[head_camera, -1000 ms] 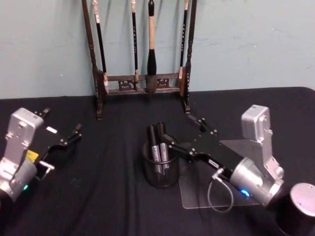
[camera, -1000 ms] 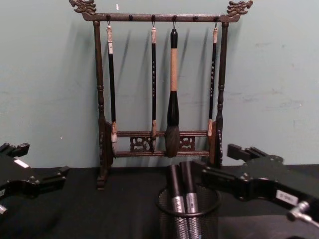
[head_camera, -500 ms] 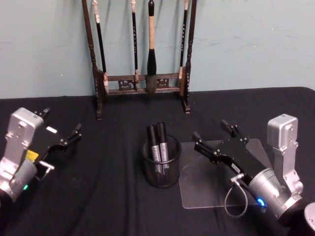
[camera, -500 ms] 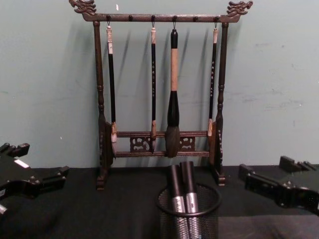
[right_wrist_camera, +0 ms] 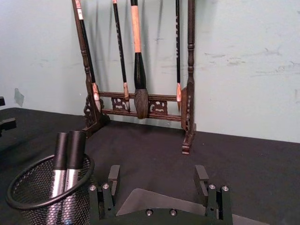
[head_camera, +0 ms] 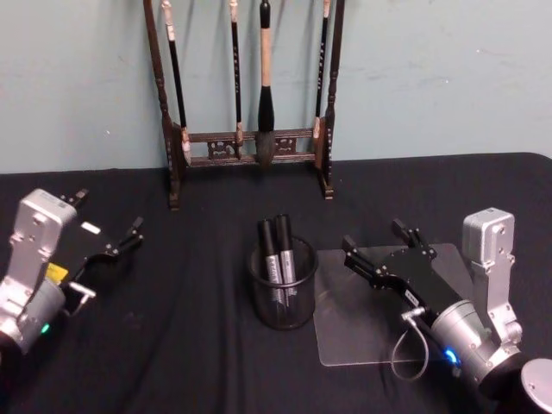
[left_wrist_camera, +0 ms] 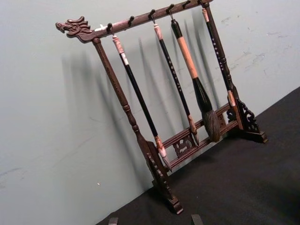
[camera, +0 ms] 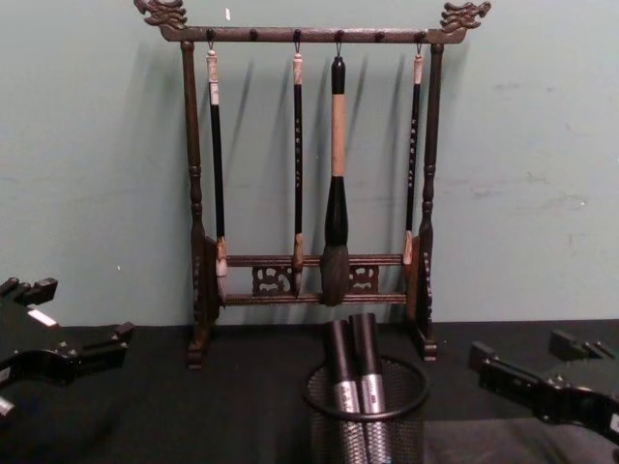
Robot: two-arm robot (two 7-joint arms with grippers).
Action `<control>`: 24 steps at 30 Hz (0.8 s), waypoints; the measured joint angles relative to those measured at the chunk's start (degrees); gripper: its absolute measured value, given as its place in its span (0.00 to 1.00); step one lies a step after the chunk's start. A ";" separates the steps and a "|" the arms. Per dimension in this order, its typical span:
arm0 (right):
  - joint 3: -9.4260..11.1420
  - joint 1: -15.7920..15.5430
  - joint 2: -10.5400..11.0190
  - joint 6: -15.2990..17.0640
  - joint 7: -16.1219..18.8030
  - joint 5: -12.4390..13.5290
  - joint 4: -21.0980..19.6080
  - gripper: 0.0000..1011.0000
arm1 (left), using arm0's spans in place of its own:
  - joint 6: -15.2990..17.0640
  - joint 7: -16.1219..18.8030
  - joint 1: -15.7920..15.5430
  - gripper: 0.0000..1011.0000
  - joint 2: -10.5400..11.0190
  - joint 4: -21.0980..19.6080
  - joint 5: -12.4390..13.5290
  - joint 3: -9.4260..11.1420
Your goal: Pick up the water-based marker from the table and place it into the pen holder.
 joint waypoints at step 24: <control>-0.04 -0.01 0.00 -0.10 0.17 0.07 0.06 0.99 | 0.00 0.00 0.00 1.00 0.00 0.00 0.00 0.00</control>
